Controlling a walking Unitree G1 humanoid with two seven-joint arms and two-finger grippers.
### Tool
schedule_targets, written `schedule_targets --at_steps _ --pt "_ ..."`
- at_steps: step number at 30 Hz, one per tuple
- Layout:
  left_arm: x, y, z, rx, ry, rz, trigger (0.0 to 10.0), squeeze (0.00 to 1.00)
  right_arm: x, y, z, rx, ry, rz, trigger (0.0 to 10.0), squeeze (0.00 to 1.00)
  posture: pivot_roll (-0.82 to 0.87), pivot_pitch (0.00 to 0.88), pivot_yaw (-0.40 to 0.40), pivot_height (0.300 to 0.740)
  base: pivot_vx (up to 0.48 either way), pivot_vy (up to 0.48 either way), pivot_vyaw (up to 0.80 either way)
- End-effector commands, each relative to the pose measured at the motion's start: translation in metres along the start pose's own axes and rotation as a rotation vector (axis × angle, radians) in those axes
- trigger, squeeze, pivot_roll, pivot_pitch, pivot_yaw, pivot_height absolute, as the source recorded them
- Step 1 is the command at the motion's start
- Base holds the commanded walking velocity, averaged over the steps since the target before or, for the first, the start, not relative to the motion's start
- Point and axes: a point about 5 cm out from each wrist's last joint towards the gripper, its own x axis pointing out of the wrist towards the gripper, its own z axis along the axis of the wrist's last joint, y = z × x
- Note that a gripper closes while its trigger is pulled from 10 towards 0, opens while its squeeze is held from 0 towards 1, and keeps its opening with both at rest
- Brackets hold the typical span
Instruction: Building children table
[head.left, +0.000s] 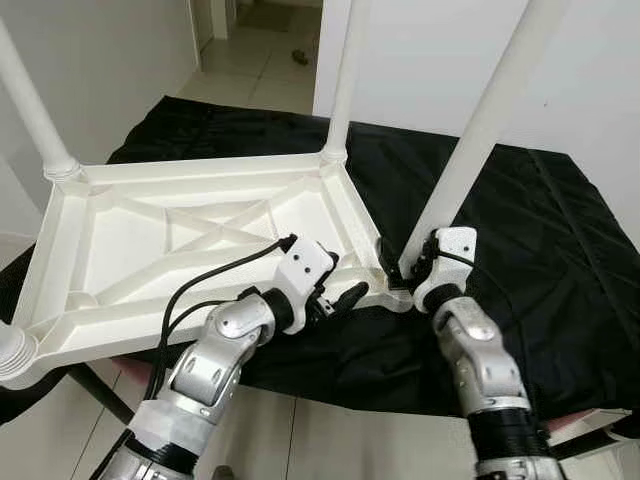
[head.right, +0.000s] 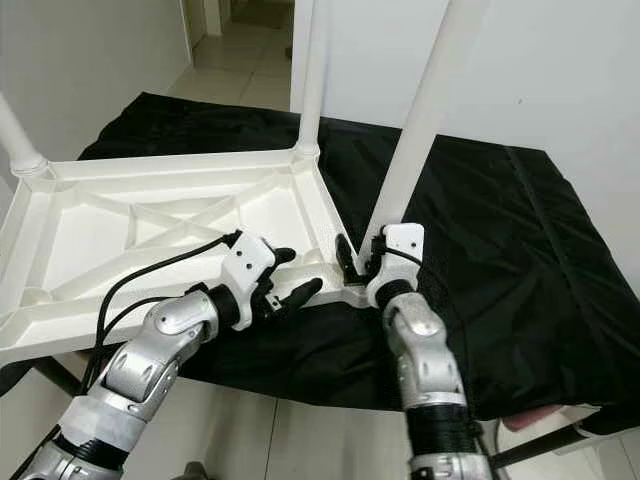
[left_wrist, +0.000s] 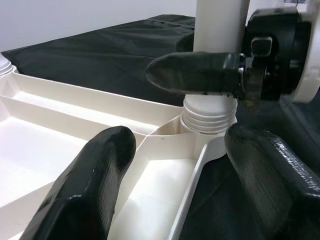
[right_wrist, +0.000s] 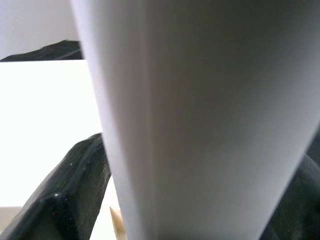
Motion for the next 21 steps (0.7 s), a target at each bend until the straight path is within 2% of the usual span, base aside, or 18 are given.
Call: schedule_targets --at_steps 1,4,6,8,9,10,11,12,16,19,21 --pt "0.003 -0.004 -0.001 -0.008 0.010 -0.017 10.0 0.00 0.003 0.001 0.001 -0.045 0.012 0.147 10.0 0.00 0.05 0.000 -0.047 0.740 0.000 0.000 0.00" --pt "0.003 -0.005 0.000 -0.008 0.008 -0.020 10.0 0.00 0.004 0.000 0.000 -0.080 0.037 0.234 10.0 0.00 0.05 0.000 -0.047 0.740 0.000 0.000 0.00" --pt "0.005 -0.005 0.000 -0.008 0.005 -0.025 10.0 0.00 0.004 0.001 -0.010 -0.129 0.091 0.334 10.0 0.00 0.06 0.000 -0.055 0.740 0.000 0.000 0.00" --pt "0.005 -0.005 0.000 -0.007 0.004 -0.025 10.0 0.00 0.004 0.001 -0.012 -0.139 0.097 0.346 10.0 0.00 0.06 0.000 -0.055 0.740 0.000 0.000 0.00" --pt "0.005 -0.006 0.000 -0.008 0.004 -0.027 10.0 0.00 0.004 0.002 -0.015 -0.138 0.113 0.360 8.7 0.00 0.06 0.000 -0.055 0.740 0.000 0.000 0.00" --pt "0.006 -0.006 0.000 -0.009 0.004 -0.028 10.0 0.00 0.004 0.001 -0.018 -0.131 0.124 0.374 8.7 0.00 0.06 0.000 -0.055 0.740 0.000 0.000 0.00" --pt "0.005 -0.007 -0.001 -0.009 0.007 -0.032 10.0 0.00 0.004 0.001 -0.019 -0.113 0.131 0.380 0.8 0.00 0.06 0.000 -0.055 0.740 0.000 0.000 0.00" --pt "0.005 -0.008 -0.002 -0.009 0.009 -0.034 10.0 0.00 0.004 0.000 -0.020 -0.100 0.133 0.383 0.0 0.00 0.06 0.000 -0.055 0.740 0.000 0.000 0.00" --pt "0.005 -0.010 -0.003 -0.009 0.013 -0.041 10.0 0.00 0.003 0.000 -0.021 -0.098 0.131 0.386 0.0 0.00 0.06 0.000 -0.056 0.740 0.000 0.000 0.00" --pt "-0.001 -0.018 -0.014 -0.013 0.055 -0.076 10.0 0.00 0.002 0.002 -0.024 -0.079 0.131 0.373 0.0 0.00 0.06 0.000 -0.057 0.740 0.000 0.000 0.00" --pt "-0.001 -0.018 -0.014 -0.013 0.055 -0.076 10.0 0.00 0.002 0.002 -0.024 -0.079 0.131 0.373 0.0 0.00 0.06 0.000 -0.057 0.740 0.000 0.000 0.00"
